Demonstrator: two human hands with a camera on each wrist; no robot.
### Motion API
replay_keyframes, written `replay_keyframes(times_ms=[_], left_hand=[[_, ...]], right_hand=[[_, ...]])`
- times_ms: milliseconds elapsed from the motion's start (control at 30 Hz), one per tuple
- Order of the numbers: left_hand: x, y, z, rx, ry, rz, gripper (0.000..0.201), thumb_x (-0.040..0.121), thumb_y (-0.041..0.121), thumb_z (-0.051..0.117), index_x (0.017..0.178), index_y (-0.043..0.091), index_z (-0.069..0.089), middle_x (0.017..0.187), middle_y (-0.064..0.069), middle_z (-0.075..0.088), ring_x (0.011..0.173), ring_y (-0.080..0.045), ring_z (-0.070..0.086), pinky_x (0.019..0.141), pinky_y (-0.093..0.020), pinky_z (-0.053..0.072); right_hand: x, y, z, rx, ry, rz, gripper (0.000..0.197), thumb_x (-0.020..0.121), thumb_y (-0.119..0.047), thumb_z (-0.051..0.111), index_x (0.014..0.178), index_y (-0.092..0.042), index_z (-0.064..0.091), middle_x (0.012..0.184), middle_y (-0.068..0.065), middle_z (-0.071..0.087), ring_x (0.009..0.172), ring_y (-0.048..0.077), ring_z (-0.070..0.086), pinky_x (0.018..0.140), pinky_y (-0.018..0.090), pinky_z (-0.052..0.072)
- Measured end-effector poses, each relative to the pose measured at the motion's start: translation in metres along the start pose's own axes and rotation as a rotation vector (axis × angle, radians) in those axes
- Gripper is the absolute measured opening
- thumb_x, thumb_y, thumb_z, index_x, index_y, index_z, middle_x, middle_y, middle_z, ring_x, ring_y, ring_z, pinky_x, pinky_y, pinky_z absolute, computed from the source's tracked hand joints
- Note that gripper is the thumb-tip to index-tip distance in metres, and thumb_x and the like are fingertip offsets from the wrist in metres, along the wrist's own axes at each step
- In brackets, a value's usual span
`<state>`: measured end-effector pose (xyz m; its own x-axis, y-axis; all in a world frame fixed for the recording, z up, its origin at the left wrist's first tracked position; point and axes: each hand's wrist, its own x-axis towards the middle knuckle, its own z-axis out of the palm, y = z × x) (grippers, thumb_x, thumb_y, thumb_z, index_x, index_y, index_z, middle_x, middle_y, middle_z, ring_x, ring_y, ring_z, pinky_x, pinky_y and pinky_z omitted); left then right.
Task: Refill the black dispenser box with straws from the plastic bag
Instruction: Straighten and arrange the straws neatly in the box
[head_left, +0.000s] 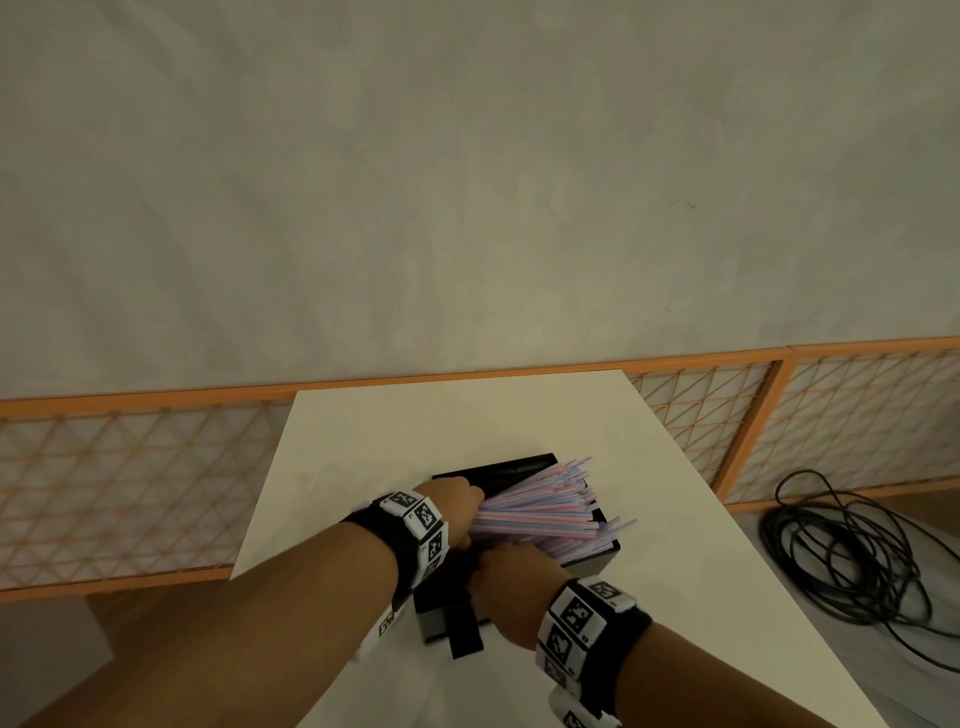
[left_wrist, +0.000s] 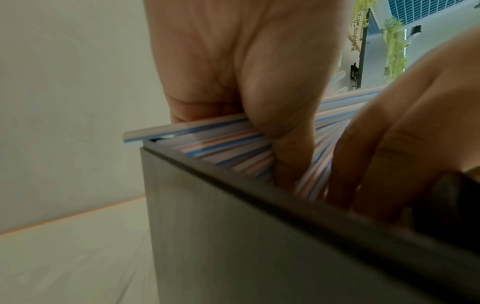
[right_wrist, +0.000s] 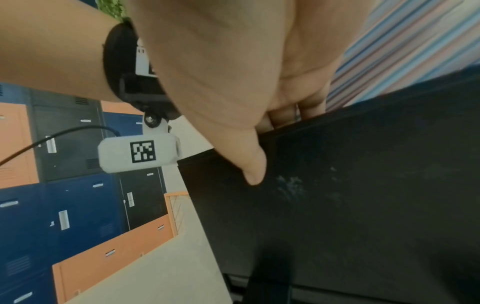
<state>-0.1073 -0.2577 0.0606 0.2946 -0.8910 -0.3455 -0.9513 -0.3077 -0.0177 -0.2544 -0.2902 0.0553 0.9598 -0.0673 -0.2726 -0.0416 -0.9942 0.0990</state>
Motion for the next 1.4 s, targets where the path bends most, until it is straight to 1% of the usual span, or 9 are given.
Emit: replay_keyframes(times_ms=[267,400,533,700,833,967,1067,1167,1400], left_hand=[[0.003,0.002,-0.001,0.029,-0.105,-0.033,0.035,0.088,0.018,0.059,0.119,0.001,0.055,0.120,-0.019,0.061,0.109,-0.035,0.060,0.090,-0.038,0.047],[0.003,0.002,0.000,0.044,-0.129,-0.077,0.036,0.086,0.021,0.064,0.118,0.004,0.059,0.120,-0.012,0.064,0.108,-0.030,0.063,0.087,-0.034,0.049],[-0.001,0.003,-0.001,0.030,-0.178,-0.111,0.045,0.073,0.032,0.074,0.111,0.011,0.061,0.110,-0.012,0.066,0.100,-0.033,0.066,0.085,-0.037,0.053],[-0.005,0.000,0.007,0.044,-0.119,-0.083,0.038,0.089,0.019,0.059,0.123,0.002,0.051,0.125,-0.019,0.056,0.110,-0.034,0.060,0.090,-0.039,0.048],[-0.005,-0.001,0.012,0.037,-0.110,-0.088,0.041,0.090,0.016,0.059,0.127,0.003,0.045,0.128,-0.020,0.049,0.111,-0.038,0.058,0.092,-0.042,0.047],[-0.001,-0.001,0.012,0.065,-0.094,-0.067,0.046,0.089,0.017,0.063,0.128,0.003,0.044,0.130,-0.019,0.048,0.114,-0.036,0.057,0.094,-0.041,0.047],[0.000,-0.004,0.012,0.062,-0.097,-0.022,0.044,0.090,0.012,0.060,0.129,0.001,0.044,0.129,-0.021,0.048,0.112,-0.038,0.057,0.094,-0.043,0.047],[-0.003,-0.006,0.014,0.038,-0.059,0.044,0.039,0.088,0.005,0.057,0.125,0.000,0.046,0.126,-0.023,0.050,0.107,-0.041,0.058,0.092,-0.047,0.048],[-0.004,-0.011,0.010,0.019,-0.075,0.050,0.033,0.088,0.005,0.056,0.121,0.001,0.050,0.124,-0.022,0.052,0.107,-0.038,0.058,0.095,-0.046,0.048]], right_hand=[[0.006,-0.002,-0.011,-0.060,-0.066,0.077,0.031,0.089,-0.018,0.056,0.118,-0.009,0.062,0.120,0.013,0.061,0.110,0.034,0.055,0.094,0.044,0.044],[0.015,0.000,-0.023,-0.085,-0.216,0.094,0.033,0.091,-0.017,0.057,0.121,-0.004,0.060,0.124,0.015,0.061,0.116,0.033,0.056,0.102,0.042,0.043],[0.027,0.005,-0.039,0.005,-0.395,0.112,0.043,0.097,-0.011,0.049,0.138,-0.001,0.044,0.146,0.015,0.044,0.134,0.032,0.040,0.112,0.040,0.031],[0.040,0.004,-0.026,-0.173,-0.561,0.031,0.045,0.095,-0.018,0.053,0.137,-0.004,0.045,0.145,0.015,0.044,0.134,0.029,0.040,0.110,0.040,0.030],[0.039,0.009,-0.014,-0.164,-0.434,0.032,0.054,0.088,-0.026,0.059,0.138,-0.011,0.044,0.142,0.013,0.046,0.130,0.032,0.043,0.109,0.047,0.035],[0.038,0.011,-0.014,-0.180,-0.473,0.060,0.052,0.086,-0.026,0.061,0.134,-0.010,0.048,0.138,0.014,0.049,0.114,0.033,0.051,0.102,0.045,0.041],[0.036,0.014,-0.008,-0.143,-0.507,0.079,0.060,0.085,-0.029,0.066,0.138,-0.013,0.043,0.145,0.013,0.043,0.125,0.031,0.044,0.106,0.045,0.037],[0.039,0.009,-0.008,-0.018,-0.467,0.102,0.044,0.078,-0.028,0.073,0.118,-0.019,0.055,0.111,0.015,0.060,0.116,0.030,0.053,0.096,0.044,0.043],[0.038,-0.001,-0.005,0.096,-0.185,0.006,0.068,0.075,-0.027,0.076,0.135,-0.013,0.046,0.132,0.012,0.055,0.119,0.033,0.054,0.103,0.045,0.044]])
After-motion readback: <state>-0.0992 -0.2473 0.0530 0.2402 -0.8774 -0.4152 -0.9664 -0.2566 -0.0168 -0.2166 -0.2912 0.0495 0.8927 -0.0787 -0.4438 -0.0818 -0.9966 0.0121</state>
